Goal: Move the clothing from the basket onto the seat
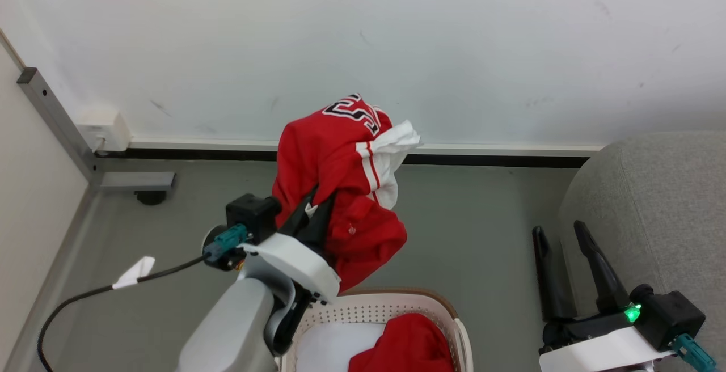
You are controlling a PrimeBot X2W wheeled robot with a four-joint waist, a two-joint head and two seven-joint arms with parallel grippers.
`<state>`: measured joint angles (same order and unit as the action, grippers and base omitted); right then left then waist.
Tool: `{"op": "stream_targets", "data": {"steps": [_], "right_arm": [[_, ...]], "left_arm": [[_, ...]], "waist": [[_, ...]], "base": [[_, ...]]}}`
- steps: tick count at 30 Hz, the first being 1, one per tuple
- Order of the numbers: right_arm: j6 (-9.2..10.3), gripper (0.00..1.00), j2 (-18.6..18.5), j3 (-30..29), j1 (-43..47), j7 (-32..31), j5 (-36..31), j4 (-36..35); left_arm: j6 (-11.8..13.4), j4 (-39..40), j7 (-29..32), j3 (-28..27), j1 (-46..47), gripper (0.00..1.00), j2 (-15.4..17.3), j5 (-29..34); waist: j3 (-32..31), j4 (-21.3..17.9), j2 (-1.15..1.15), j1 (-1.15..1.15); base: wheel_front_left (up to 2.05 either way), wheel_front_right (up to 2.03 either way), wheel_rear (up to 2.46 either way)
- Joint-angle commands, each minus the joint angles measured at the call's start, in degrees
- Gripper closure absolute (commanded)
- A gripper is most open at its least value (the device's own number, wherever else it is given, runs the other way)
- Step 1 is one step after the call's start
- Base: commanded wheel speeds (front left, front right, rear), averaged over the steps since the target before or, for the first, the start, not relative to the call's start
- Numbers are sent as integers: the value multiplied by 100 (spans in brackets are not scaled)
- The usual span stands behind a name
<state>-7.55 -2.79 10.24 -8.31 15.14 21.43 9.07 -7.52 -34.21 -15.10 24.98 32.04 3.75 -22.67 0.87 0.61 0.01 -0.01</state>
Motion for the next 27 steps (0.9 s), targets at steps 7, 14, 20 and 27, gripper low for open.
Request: {"op": "stream_targets", "data": {"steps": [7,14,20,27], "right_arm": [[12,0,-20,270,-36,1,91,-153],[12,0,-32,444,-32,1,34,-87],[12,0,-128,756,-87,1,76,-35],[12,0,-253,1413,-287,0,112,200]], "left_arm": [[9,710,88,12,284,100,200,-568],[28,1159,220,-25,169,100,295,-683],[55,1326,291,26,22,100,277,-777],[48,1407,372,263,-146,100,201,-815]], "waist": [[83,-22,-1,1],[47,-24,-1,1],[26,15,-1,1],[16,124,-1,1]], "base": [[0,0,0],[0,0,0],[0,0,0],[0,0,0]]}}
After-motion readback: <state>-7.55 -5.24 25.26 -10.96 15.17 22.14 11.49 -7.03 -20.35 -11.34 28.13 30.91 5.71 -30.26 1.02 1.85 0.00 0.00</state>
